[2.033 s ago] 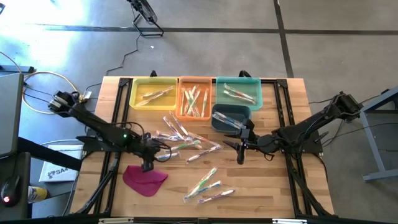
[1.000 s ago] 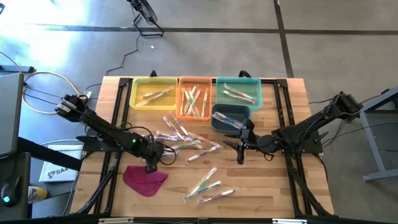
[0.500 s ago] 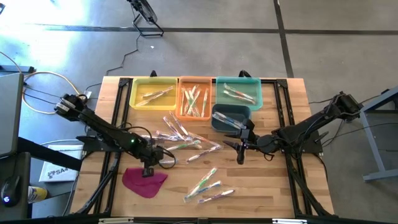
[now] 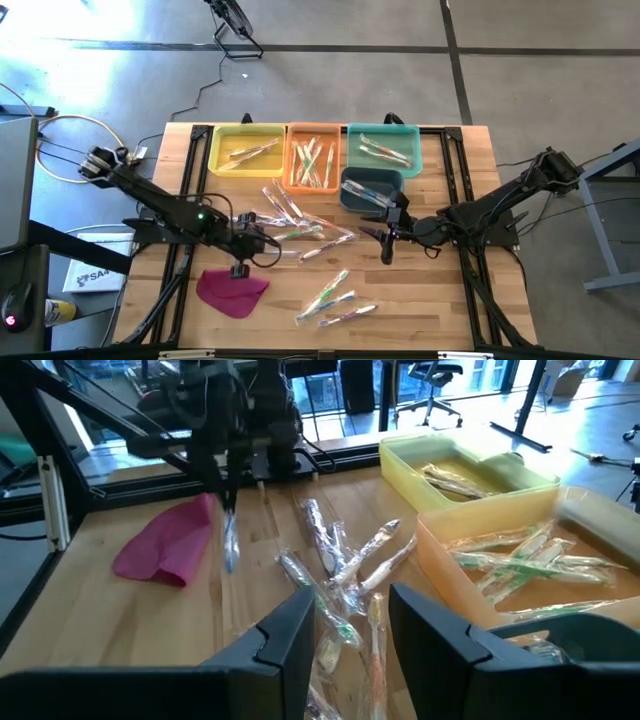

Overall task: Pick & Place Toothbrushes
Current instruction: Put the blue toothbrush into the dark blue bin

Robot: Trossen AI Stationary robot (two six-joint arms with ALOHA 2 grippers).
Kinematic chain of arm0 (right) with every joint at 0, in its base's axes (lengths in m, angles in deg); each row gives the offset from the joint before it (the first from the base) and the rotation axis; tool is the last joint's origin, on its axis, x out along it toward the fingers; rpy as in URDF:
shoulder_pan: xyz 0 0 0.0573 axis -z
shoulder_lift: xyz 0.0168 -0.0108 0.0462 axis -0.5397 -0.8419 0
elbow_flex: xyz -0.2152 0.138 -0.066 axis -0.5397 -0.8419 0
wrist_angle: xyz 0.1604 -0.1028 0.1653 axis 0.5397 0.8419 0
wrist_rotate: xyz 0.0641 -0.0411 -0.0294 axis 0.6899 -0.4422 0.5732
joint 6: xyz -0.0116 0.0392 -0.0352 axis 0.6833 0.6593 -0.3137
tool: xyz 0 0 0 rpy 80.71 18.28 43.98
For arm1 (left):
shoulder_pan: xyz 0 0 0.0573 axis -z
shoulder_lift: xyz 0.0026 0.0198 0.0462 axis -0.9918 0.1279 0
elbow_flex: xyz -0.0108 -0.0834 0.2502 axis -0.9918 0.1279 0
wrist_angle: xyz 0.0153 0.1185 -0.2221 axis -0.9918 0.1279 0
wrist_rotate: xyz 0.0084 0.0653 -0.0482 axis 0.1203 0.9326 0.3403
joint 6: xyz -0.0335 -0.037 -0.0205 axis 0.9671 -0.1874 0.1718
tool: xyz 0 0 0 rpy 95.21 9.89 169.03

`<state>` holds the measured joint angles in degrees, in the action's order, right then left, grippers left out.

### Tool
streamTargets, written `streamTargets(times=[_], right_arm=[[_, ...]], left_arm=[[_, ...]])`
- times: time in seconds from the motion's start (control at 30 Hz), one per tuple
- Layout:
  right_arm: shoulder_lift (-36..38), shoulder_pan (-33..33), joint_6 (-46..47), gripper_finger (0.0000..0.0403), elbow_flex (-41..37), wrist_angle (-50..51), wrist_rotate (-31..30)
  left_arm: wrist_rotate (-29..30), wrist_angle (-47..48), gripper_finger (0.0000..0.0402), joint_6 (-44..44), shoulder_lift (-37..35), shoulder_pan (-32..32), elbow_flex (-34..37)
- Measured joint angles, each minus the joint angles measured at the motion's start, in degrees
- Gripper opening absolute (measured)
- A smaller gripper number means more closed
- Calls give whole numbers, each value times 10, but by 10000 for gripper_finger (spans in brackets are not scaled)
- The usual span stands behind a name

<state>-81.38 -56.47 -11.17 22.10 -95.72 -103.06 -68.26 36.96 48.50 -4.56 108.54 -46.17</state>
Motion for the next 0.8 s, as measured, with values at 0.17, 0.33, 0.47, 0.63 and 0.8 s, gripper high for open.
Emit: streamTargets(times=[0.17, 0.33, 0.47, 0.63, 0.8], right_arm=[[0, 0, -3, 123, 0, 0, 15], [0, 9, -4, 123, 0, -7, 17], [0, 27, -4, 123, 0, -23, 44], [-1, 55, -4, 123, 0, -49, 81], [-20, 81, -14, 123, 0, -99, 103]], left_arm=[[43, 1, 1, -36, -37, -2, -19], [57, -7, 1, -62, -74, -38, -34], [56, -53, 0, -113, -89, -75, -38], [48, -130, 0, -168, -89, -122, -38], [28, -195, 0, -199, -89, -161, -38]])
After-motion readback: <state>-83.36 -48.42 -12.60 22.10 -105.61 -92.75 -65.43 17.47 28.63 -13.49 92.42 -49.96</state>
